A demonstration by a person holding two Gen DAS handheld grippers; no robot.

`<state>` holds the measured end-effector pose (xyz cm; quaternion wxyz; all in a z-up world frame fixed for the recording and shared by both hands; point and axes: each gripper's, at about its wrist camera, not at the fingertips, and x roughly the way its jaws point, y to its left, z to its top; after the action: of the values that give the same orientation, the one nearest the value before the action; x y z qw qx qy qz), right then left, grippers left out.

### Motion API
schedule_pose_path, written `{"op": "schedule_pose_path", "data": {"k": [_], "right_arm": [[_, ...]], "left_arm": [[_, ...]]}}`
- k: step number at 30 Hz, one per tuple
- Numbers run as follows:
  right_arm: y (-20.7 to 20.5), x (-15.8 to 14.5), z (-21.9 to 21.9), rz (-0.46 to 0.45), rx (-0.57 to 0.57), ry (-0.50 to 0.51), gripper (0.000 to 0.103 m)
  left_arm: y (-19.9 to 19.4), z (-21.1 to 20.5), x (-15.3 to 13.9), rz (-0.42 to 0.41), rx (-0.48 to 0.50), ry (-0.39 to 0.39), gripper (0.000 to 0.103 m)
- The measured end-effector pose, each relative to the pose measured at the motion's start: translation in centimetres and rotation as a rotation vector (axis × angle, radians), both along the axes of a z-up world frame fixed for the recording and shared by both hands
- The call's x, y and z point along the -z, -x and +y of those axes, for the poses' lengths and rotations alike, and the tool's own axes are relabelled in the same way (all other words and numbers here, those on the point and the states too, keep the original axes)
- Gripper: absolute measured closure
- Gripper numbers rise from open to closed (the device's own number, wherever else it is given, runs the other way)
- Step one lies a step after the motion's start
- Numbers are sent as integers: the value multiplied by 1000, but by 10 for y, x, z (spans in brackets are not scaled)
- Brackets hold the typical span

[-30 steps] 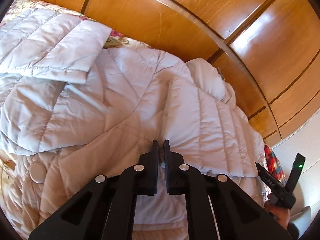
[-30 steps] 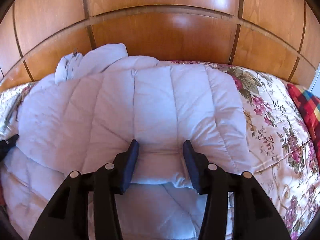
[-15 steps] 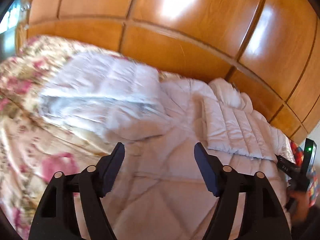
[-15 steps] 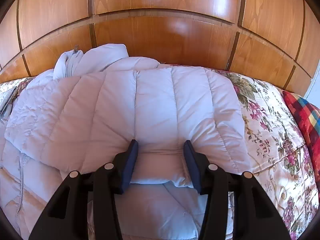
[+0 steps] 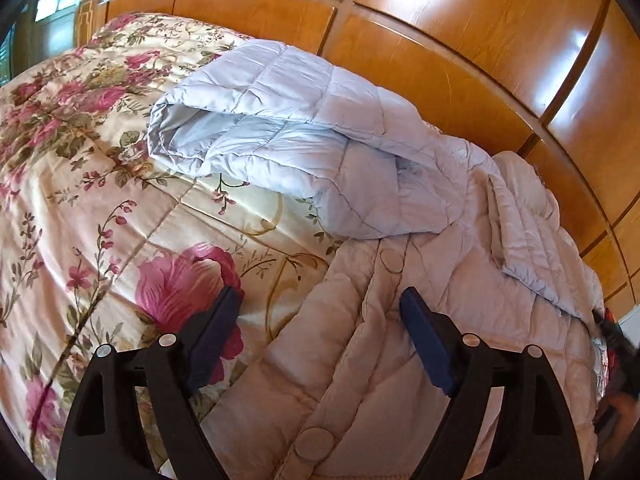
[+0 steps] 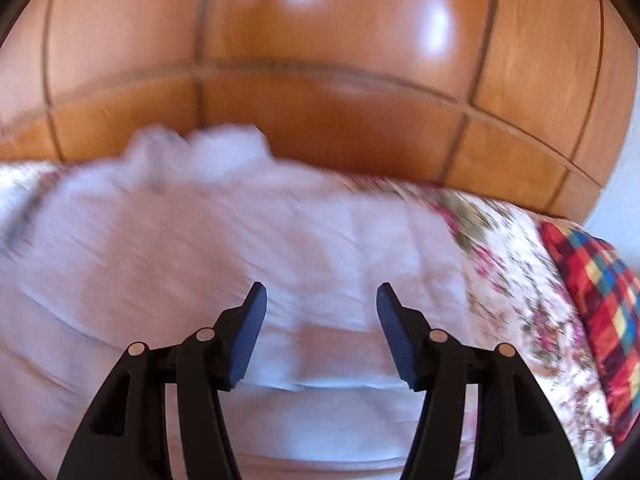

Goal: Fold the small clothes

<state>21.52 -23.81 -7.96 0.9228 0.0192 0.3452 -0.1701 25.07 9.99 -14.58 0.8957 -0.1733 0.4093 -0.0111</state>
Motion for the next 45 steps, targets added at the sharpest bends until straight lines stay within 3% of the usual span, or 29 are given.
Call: {"op": "schedule_pose_path", "data": {"k": [3, 5, 10, 13, 15, 21, 25, 26, 28, 30, 38, 45], "right_arm": [[-18, -22, 37, -4, -130, -96, 45], [-34, -28, 58, 10, -221, -189, 41], [-93, -21, 120, 114, -436, -549, 40], [-122, -10, 151, 176, -474, -684, 40], [-143, 0, 167, 211, -483, -767, 40], [-183, 22, 197, 268, -449, -894, 43], [-199, 36, 210, 290, -433, -973, 63], [-200, 38, 213, 295, -440, -976, 66], [-198, 40, 221, 312, -459, -957, 87], [-193, 30, 229, 298, -500, -881, 96], [-153, -30, 196, 147, -526, -678, 97], [-113, -55, 127, 72, -453, -616, 97]], "left_arm": [[1, 1, 1, -13, 0, 10, 22], [3, 1, 1, -18, 5, 8, 29], [7, -9, -5, -23, 6, -52, 38], [17, -8, -9, -23, -42, -117, 38], [24, 0, -9, -38, -60, -88, 38], [20, 14, 2, -30, -47, 19, 36], [20, 16, 6, -39, -41, 43, 34], [20, 15, 6, -40, -40, 43, 33], [20, 14, 5, -40, -37, 39, 32], [20, 14, 6, -41, -36, 39, 32], [19, 16, 6, -42, -34, 44, 32], [19, 16, 6, -41, -33, 48, 31]]}}
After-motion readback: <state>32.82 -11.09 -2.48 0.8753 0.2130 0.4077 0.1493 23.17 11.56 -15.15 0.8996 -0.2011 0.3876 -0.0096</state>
